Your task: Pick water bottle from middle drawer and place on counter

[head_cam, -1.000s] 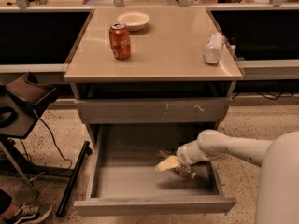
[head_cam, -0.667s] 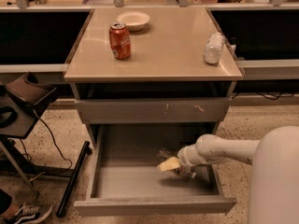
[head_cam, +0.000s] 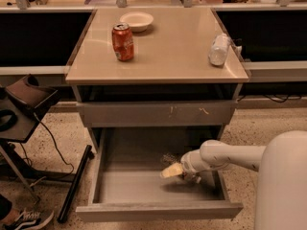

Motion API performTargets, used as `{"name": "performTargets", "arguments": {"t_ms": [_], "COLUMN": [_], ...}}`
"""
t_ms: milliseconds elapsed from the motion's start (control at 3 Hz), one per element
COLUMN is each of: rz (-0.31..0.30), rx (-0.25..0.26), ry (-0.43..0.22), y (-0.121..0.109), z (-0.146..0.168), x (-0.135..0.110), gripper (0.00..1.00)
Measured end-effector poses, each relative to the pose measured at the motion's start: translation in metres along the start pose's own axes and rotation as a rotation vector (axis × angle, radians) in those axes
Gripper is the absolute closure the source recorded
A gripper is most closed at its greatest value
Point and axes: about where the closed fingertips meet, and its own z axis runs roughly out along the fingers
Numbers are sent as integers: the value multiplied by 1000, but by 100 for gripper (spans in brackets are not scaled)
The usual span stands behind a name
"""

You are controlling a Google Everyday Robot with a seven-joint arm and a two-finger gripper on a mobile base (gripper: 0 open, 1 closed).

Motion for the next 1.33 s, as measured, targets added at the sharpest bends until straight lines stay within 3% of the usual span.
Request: {"name": "performTargets", "arguments": {"t_ms": [333,1333], "rz": [-48,-48], "rx": [-45,-46], "ry": [16,16], "y": [23,23], "z": [26,26], "x": [14,14], "gripper": [0,66]}}
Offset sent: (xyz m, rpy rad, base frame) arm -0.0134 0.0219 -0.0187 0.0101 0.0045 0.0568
